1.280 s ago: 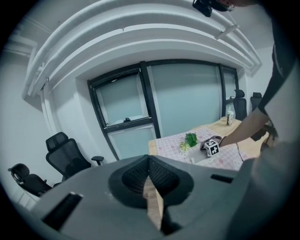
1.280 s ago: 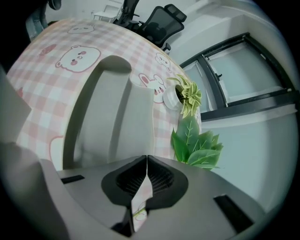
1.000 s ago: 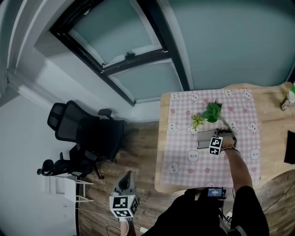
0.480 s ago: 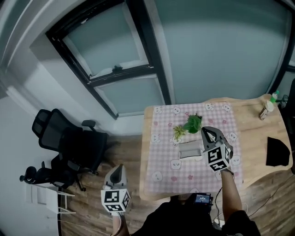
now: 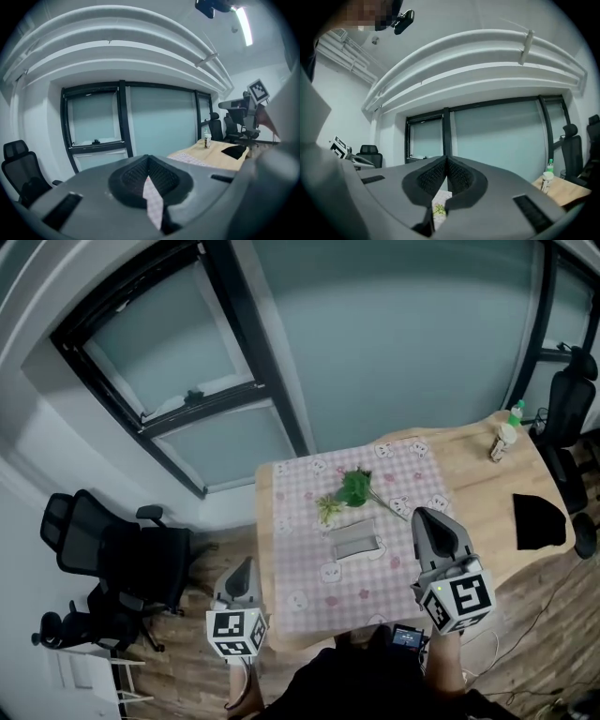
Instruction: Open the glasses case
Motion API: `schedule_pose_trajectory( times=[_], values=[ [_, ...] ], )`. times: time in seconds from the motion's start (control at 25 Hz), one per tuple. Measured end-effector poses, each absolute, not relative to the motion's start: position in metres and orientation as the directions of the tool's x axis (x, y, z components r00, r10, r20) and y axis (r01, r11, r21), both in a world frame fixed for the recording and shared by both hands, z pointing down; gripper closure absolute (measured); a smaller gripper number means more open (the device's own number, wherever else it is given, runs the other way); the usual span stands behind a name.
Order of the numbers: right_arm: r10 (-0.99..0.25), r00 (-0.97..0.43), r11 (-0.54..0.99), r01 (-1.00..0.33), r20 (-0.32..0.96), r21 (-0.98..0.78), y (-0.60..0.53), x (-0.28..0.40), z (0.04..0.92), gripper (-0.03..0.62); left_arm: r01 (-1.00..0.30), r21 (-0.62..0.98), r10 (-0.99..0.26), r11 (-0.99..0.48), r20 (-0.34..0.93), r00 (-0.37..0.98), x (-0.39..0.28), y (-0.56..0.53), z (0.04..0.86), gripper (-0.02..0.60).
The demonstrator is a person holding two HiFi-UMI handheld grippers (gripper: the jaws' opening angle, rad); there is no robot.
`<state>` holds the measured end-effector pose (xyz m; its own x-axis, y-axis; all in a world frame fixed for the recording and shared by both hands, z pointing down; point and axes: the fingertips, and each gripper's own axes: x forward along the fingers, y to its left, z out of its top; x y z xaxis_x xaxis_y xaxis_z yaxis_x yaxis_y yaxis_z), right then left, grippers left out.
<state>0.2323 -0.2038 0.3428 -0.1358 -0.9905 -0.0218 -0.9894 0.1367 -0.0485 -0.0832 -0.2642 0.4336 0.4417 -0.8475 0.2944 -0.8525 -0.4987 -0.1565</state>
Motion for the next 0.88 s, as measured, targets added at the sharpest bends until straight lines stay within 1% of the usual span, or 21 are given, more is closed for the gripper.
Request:
schedule_pose_trajectory(
  times=[0.32, 0.88],
  values=[
    [-0.992, -0.129, 0.128, -0.990, 0.014, -0.054, -0.200, 0.243, 0.357, 0.577, -0.845, -0.152, -0.840, -0.513, 0.293, 0.458, -0.070, -0.267, 0.433, 0.581],
    [-0.991, -0.134, 0.134, -0.989, 0.007, -0.062, -0.206, 0.242, 0.354, 0.577, -0.850, -0.144, -0.842, -0.506, 0.298, 0.450, -0.073, -0.266, 0.434, 0.583]
  ],
)
